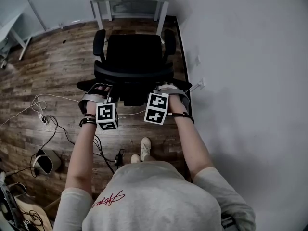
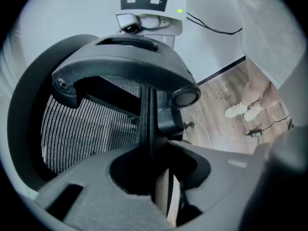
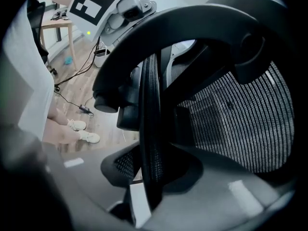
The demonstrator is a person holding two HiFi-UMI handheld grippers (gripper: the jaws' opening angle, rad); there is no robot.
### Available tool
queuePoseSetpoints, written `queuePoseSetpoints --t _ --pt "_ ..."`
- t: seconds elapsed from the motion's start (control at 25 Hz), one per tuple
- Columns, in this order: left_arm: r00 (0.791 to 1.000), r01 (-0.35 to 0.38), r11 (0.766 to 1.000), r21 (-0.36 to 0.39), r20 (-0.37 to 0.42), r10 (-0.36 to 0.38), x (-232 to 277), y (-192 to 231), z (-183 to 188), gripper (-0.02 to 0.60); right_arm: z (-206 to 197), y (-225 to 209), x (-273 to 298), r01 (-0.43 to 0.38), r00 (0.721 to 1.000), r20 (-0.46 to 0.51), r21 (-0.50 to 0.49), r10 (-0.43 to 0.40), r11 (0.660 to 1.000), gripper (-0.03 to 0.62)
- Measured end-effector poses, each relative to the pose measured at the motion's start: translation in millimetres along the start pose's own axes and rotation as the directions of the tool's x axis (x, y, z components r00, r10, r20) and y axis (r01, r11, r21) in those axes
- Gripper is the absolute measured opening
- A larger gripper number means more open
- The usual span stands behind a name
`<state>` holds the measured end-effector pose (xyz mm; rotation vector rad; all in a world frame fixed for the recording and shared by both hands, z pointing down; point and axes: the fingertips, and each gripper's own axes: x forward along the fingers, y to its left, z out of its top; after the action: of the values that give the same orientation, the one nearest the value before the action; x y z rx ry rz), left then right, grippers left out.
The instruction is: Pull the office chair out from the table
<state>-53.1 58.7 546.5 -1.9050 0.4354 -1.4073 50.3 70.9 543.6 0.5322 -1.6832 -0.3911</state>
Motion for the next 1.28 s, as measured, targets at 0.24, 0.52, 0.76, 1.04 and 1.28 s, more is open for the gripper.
queuePoseSetpoints --t 0.24,0.52,0.76,1.04,1.28 --pt "1.0 0.007 1.0 -0.004 0.001 -0.007 -3 -4 1 0.094 1 4 -2 -0.001 1.0 -0.002 0.001 0.001 1.0 0.107" --pt "1.0 0.012 1.0 -0.006 -0.001 -0.012 -12 -11 -1 0.094 6 13 -8 0.003 1.0 -0.002 -0.001 -0.003 1.0 0.107" --pt "1.0 0.008 1.0 -0.01 0.001 -0.008 -15 -10 1 0.095 5 12 -12 0.019 1.0 -0.003 -0.012 -0.02 1.0 0.107" --pt "1.0 0.004 1.0 0.01 -0.002 -0.004 -14 -13 -2 0.122 6 12 -11 0.072 0.997 0.002 -0.035 -0.072 0.997 0.104" --pt "0.996 0.094 0.996 0.014 -0.007 -0.094 -11 -22 -5 0.212 6 12 -9 0.101 0.995 0.007 -0.073 -0.1 0.992 0.123"
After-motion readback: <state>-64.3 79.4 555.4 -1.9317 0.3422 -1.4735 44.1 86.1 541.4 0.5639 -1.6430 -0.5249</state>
